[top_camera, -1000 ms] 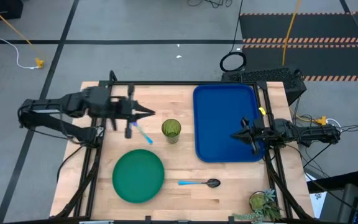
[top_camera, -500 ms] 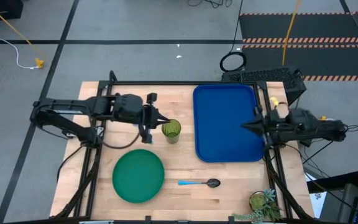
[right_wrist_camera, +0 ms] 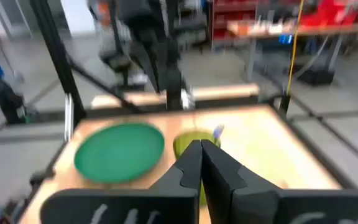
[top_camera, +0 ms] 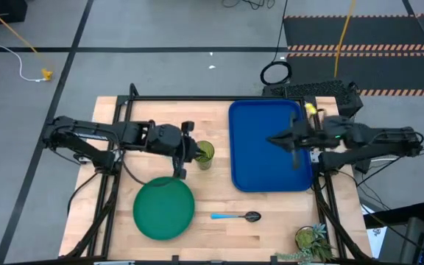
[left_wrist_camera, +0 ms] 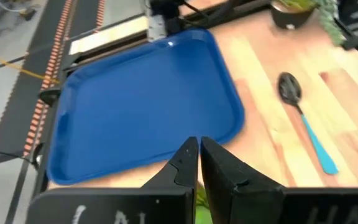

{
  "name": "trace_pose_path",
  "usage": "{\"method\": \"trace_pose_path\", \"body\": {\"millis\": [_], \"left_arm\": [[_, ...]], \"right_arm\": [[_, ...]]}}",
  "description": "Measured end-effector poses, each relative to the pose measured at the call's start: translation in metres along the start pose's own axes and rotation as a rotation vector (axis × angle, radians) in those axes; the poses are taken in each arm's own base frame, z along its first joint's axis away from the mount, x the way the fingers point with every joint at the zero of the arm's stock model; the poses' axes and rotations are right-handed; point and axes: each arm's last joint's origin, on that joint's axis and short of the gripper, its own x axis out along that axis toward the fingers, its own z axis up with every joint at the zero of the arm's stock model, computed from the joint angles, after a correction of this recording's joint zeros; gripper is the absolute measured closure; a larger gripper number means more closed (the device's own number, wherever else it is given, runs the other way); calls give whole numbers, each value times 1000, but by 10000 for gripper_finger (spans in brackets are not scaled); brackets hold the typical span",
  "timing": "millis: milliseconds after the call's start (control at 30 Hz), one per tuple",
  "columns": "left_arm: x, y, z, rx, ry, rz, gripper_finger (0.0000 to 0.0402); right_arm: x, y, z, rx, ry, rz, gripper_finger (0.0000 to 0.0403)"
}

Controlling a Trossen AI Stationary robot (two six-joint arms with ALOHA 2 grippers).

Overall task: Pick and place plate/cup/fork/spoon on tray
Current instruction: Put the green cup on the top right of the blue tray

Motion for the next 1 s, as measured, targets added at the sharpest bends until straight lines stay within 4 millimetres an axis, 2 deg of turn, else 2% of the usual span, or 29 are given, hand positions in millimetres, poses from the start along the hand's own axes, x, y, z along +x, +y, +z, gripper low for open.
{"method": "trace_pose_path", "body": {"millis": [167,333,533,633,867,1000], "left_arm": [[11,-15,-4,27,64,-47,371],[27,-24,-11,17,149,-62,334],[49,-33,-20,26,238,-72,291],[53,-34,-23,30,266,-73,278],[57,-31,-25,93,294,-2,272],[57,-24,-29,74,322,-11,272]], "right_arm": [[28,2,-14,13,143,-12,403],[43,7,-21,17,198,-4,403],[40,13,-21,18,200,28,403],[36,15,-19,15,183,42,403],[30,19,-20,5,194,69,403],[29,25,-22,21,204,96,403]]}}
